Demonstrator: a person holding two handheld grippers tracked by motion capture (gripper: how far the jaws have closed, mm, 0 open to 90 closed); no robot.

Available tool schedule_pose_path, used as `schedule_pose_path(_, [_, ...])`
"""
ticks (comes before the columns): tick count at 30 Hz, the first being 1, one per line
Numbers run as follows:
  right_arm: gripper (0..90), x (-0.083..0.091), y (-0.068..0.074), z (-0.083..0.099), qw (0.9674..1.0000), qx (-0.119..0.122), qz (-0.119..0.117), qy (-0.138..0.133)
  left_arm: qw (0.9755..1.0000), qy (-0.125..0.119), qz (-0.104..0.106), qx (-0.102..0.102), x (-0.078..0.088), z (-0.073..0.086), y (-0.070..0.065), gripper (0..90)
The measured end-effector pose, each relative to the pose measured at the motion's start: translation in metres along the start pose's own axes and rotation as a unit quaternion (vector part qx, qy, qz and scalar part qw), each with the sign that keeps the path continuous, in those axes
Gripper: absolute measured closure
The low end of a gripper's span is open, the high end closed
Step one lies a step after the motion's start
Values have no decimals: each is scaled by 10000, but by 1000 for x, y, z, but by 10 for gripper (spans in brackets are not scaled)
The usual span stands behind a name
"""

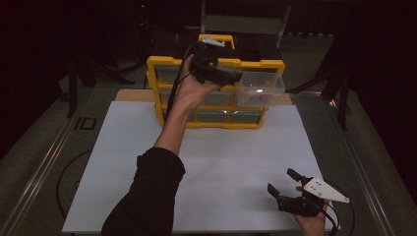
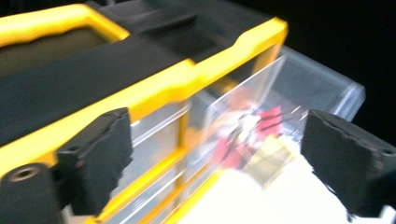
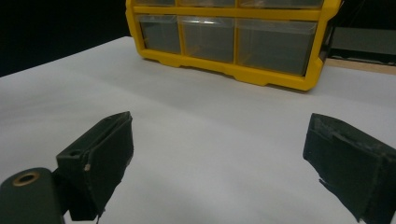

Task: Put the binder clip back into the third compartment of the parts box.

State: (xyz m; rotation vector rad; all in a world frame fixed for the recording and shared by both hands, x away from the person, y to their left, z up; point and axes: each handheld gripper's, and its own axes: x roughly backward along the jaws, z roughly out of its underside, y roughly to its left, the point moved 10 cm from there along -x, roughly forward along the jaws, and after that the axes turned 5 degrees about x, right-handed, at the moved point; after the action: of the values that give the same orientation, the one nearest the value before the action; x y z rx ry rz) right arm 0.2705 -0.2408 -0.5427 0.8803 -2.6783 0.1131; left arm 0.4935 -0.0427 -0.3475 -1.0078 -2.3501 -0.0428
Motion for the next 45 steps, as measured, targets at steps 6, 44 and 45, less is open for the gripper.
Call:
schedule_pose_path(6, [83,0,0,0,10000,22,-4,5,9997,-155,-214,-3,21,19,23,64])
schedule_pose_path(44, [83,-8,7,4,9998,119,-64,127,9937,-694,-858,-176,136,265,84,0])
schedule_pose_path(45, [83,-9,7,4,9998,122,-64,120,9935,-696,-888,-138,138,275,84,0])
